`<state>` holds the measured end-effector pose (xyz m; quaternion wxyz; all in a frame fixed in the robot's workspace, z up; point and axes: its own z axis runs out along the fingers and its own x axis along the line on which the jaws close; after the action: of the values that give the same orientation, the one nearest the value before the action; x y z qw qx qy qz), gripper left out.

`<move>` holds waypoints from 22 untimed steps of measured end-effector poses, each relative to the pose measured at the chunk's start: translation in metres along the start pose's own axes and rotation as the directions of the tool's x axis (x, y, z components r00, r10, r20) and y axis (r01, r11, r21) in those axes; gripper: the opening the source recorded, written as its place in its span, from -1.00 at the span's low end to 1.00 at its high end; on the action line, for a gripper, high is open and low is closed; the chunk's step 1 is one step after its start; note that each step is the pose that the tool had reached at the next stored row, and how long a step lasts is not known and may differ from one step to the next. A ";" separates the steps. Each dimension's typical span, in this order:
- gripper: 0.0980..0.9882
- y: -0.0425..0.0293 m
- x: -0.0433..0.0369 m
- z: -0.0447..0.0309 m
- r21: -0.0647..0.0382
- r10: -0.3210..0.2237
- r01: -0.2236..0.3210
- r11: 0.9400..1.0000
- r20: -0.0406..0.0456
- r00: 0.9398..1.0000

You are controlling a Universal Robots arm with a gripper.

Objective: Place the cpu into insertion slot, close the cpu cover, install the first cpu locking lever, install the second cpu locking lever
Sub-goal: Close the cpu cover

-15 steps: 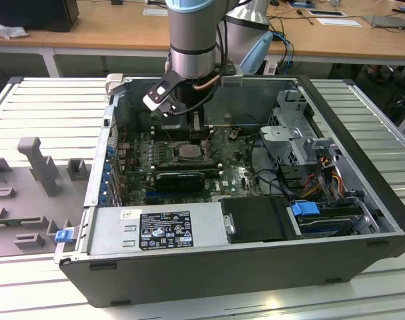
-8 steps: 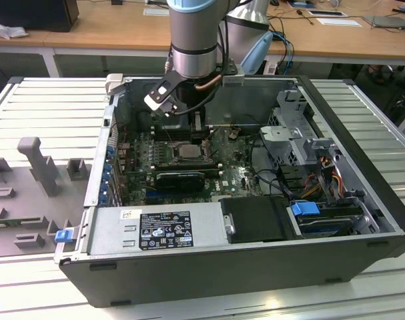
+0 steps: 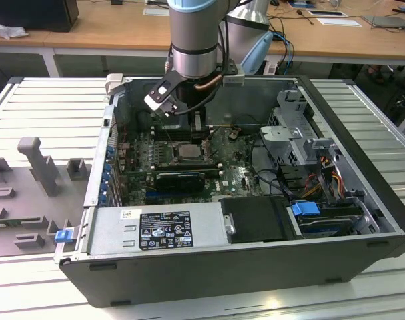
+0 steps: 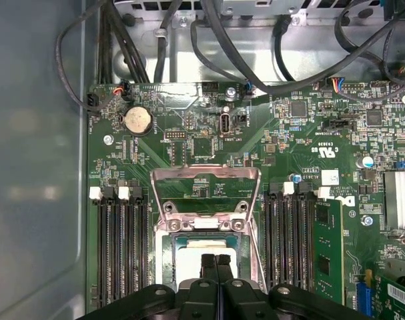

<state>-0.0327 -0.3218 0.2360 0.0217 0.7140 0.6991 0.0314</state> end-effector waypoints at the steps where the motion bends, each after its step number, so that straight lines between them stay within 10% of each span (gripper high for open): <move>1: -0.98 0.0000 0.0001 -0.0004 0.000 0.000 0.000 1.000 0.000 1.000; 22: -0.98 0.0034 0.0018 -0.0151 0.000 0.000 0.000 1.000 0.001 1.000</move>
<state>-0.0304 -0.3202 0.2513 0.0221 0.7140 0.6991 0.0310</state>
